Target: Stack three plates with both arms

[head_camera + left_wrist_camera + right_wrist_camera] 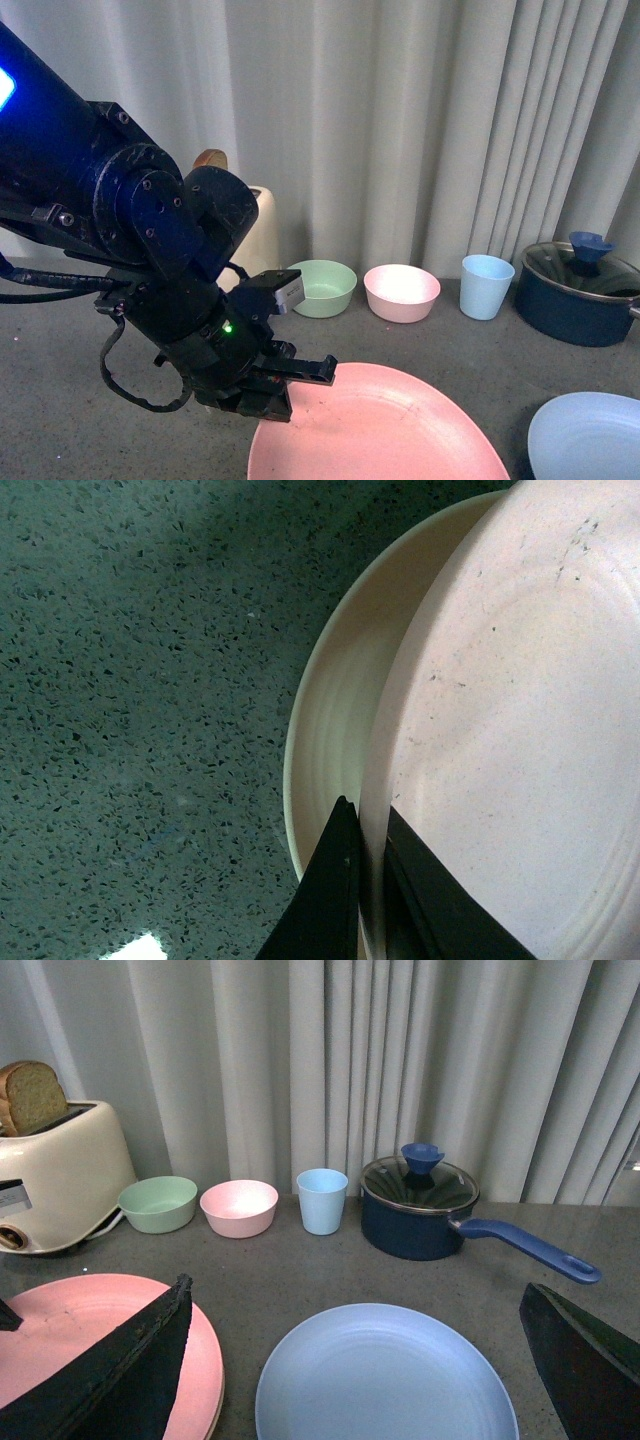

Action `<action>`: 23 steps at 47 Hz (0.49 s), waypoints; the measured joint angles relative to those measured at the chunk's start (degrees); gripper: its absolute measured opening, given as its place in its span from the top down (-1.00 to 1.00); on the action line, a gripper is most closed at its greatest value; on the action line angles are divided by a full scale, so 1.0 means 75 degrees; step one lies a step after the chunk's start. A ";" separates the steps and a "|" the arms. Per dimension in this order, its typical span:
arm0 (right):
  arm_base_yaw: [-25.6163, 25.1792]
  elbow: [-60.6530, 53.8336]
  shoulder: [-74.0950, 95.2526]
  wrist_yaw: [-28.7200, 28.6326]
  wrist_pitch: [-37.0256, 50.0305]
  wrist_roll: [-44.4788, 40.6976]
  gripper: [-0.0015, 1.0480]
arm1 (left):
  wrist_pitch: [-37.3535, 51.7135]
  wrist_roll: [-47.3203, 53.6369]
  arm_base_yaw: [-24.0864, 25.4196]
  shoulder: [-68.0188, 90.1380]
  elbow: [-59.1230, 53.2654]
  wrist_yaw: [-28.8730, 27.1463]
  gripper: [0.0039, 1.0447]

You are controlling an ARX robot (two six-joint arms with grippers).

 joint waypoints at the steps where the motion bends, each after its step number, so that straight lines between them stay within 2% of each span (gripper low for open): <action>1: 0.0000 0.0000 0.0000 0.0000 0.0000 0.0000 -0.86 | 0.0006 0.0000 0.0000 0.0009 0.0006 -0.0009 0.94; 10: 0.0000 0.0000 0.0000 0.0000 0.0000 0.0000 -0.86 | 0.0044 -0.0009 0.0017 0.0140 0.0020 -0.0076 0.94; 23: 0.0000 0.0000 0.0000 0.0000 0.0000 0.0000 -0.86 | -0.0035 -0.0029 0.0038 0.0119 0.0041 0.0009 0.04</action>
